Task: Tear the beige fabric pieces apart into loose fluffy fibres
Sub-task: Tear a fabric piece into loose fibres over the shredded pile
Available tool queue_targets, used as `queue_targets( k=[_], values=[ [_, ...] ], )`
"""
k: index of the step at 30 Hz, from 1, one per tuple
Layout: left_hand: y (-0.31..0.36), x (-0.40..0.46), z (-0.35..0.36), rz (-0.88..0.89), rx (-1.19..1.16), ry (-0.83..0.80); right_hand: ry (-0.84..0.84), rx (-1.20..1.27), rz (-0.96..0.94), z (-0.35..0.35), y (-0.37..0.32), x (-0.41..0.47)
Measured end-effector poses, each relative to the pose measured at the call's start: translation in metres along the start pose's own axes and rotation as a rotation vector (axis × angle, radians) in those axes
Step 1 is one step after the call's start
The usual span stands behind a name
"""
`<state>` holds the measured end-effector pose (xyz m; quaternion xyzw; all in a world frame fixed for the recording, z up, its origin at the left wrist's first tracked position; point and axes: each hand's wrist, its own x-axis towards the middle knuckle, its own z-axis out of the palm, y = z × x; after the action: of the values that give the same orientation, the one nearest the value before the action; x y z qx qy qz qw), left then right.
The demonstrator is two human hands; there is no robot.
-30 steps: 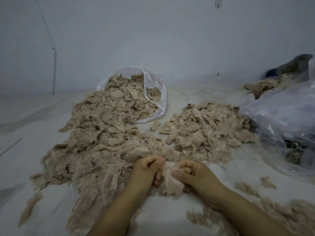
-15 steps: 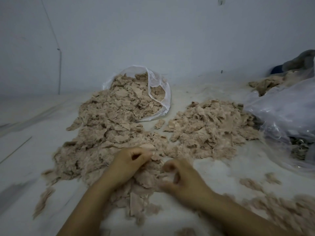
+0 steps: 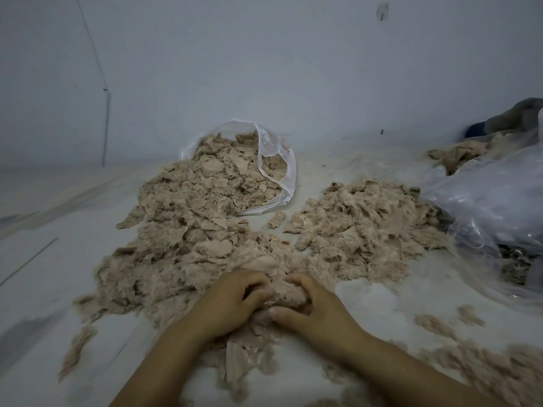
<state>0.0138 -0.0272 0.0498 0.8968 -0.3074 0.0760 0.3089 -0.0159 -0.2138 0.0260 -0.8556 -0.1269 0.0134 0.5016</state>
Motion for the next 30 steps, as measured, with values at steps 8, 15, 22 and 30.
queue_targets(
  k=[8,15,22,30],
  values=[
    [-0.012,0.003,0.015,-0.058,0.123,0.017,0.237,0.238,0.027,-0.006,0.0,0.001],
    [0.007,0.011,0.012,-0.124,-0.175,0.086,0.105,0.509,0.123,-0.011,0.003,0.0],
    [0.016,0.023,0.037,-0.253,-0.51,0.166,0.107,0.628,0.231,-0.022,0.008,0.0],
    [0.026,0.014,0.045,-0.257,-0.698,0.113,0.069,0.734,0.184,-0.016,0.009,0.003]
  ],
)
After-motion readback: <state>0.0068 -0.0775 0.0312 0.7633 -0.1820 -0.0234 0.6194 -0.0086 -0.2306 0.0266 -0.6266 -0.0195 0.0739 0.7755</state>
